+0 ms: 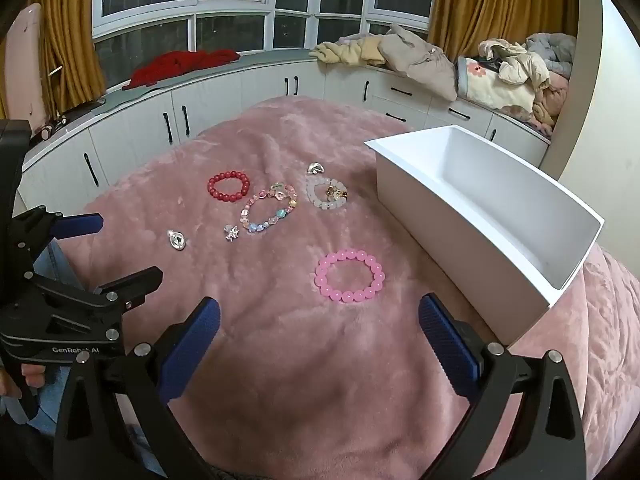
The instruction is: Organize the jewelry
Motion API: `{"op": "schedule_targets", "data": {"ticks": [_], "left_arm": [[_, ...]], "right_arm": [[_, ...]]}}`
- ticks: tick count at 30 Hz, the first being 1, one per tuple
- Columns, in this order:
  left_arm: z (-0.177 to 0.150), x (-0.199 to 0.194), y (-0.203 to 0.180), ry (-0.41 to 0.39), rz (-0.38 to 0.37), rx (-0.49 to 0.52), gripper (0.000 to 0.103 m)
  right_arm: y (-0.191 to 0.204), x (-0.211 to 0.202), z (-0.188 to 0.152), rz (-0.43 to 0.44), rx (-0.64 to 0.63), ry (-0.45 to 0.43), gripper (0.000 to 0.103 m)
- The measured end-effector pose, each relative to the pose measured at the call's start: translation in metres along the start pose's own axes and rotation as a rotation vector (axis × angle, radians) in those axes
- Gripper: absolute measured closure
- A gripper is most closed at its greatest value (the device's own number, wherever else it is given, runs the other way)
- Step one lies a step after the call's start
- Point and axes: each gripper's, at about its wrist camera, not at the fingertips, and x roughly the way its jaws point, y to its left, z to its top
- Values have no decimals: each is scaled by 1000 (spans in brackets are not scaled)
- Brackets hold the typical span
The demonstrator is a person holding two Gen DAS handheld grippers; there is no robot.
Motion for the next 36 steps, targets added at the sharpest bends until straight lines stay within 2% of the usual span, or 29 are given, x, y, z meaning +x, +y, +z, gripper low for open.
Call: {"op": "schedule_targets", "data": {"ticks": [13,36], "left_arm": [[0,-7,0,-35,6,1,3],[1,-10,3,-40,-12,-4,3]], "right_arm": [[-1,-3,-1,4,3,-3,5],[-1,-3,0,-1,6,-12,5]]}}
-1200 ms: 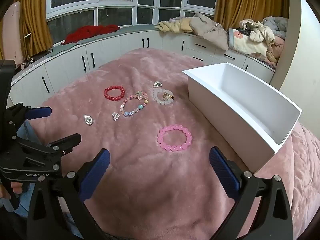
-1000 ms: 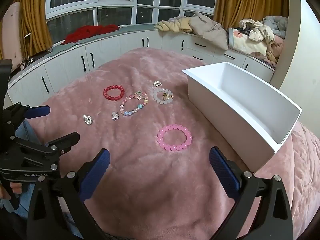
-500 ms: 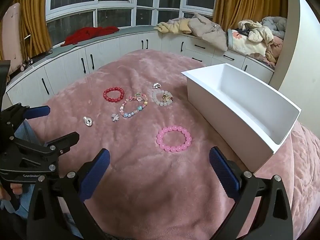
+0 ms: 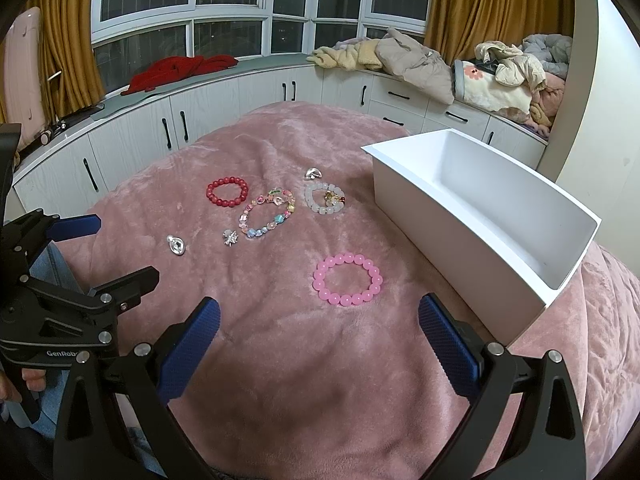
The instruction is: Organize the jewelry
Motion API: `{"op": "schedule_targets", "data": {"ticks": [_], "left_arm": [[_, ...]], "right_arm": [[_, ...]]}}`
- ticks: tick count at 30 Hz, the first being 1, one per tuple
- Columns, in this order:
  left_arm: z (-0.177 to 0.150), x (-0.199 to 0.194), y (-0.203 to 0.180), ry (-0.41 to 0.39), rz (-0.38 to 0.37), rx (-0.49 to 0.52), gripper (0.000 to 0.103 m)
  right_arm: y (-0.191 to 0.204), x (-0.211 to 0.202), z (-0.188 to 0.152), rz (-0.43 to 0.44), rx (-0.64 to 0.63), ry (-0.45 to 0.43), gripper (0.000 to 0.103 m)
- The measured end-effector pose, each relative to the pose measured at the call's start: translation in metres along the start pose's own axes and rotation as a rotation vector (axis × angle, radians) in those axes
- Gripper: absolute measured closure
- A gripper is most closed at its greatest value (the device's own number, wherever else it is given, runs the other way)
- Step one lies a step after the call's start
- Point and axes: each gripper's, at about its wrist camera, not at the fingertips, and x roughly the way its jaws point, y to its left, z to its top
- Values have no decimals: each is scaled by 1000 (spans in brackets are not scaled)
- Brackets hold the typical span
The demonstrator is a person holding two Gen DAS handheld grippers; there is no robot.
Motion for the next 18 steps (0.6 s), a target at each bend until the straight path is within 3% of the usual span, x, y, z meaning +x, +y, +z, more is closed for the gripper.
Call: {"op": "schedule_targets", "data": {"ticks": [18], "left_arm": [[-1,0,0,1,1,-1,3]], "right_arm": [[0,-1,1,-2,0,-6,5]]}}
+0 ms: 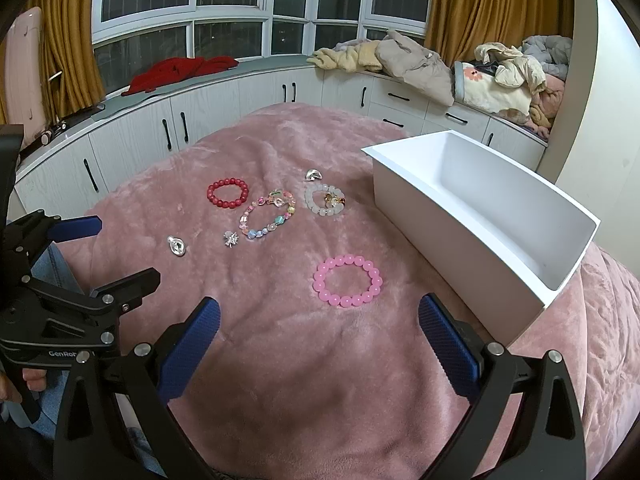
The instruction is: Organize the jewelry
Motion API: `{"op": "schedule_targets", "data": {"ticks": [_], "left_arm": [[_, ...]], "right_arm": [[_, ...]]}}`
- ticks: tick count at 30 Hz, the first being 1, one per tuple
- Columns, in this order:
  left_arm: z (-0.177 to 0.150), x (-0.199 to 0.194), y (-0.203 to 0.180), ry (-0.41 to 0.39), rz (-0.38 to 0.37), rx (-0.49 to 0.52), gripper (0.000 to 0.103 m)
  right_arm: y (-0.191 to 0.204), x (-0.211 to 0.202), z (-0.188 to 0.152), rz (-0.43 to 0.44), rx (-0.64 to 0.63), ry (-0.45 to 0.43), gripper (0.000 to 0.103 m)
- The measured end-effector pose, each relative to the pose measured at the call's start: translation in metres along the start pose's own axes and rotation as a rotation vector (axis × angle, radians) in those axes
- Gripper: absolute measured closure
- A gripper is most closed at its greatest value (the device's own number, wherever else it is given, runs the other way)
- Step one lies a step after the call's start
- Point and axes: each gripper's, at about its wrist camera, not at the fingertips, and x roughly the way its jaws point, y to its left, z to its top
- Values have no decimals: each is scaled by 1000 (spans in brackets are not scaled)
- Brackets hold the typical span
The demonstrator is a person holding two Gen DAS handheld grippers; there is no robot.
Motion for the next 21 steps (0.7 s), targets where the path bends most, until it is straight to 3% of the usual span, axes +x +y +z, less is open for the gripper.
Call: {"op": "schedule_targets", "data": {"ticks": [21], "left_arm": [[0,1,0,1,1,0,3]], "right_arm": [[0,0,0,-2,-2,1,5]]}}
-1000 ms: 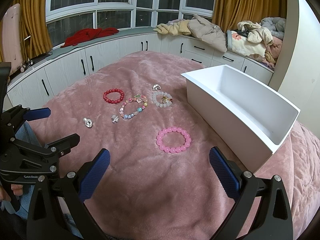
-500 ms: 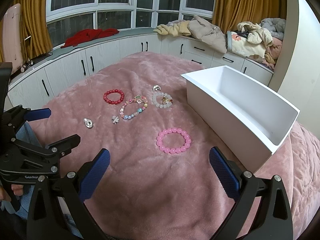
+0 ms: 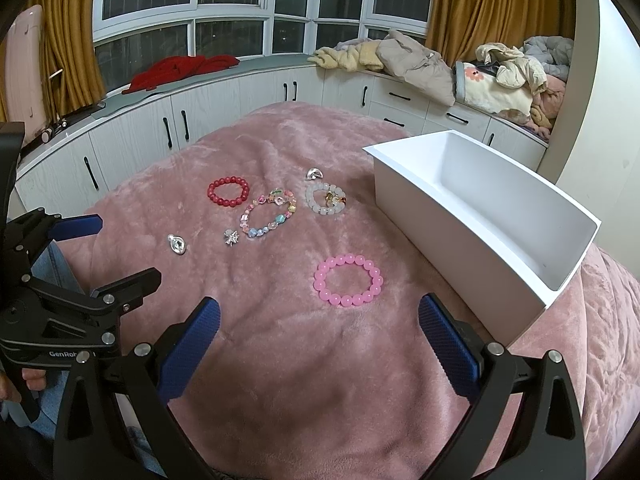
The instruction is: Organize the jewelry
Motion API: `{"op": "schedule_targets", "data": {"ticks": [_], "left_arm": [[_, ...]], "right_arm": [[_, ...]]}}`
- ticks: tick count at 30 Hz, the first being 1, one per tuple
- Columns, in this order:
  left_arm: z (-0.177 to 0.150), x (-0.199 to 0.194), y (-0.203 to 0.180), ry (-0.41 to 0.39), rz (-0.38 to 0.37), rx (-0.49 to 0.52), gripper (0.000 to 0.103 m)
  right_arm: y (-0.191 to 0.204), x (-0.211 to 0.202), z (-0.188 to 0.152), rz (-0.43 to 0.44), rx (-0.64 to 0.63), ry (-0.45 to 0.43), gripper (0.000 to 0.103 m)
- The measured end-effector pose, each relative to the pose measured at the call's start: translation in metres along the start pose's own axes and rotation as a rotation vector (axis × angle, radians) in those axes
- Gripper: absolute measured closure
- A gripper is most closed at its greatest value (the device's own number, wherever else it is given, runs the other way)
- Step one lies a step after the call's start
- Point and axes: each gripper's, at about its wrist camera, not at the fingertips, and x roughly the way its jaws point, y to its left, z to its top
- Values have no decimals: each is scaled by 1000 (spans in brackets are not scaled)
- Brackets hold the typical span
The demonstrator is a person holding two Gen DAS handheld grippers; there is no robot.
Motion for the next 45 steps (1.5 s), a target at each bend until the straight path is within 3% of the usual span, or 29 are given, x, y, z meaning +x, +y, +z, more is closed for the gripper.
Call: {"op": "schedule_targets", "data": {"ticks": [24,35,45], "left_arm": [[2,4,3,8,-27,-30,3],[15,20,9,65,-51,-53,3],[37,44,28,114,-76,-69,3]], "right_arm": [[1,5,-1,24,0,23,5],[3,25,11,16,-27,80,5],[-5,31,34,15,-73,80,5]]}}
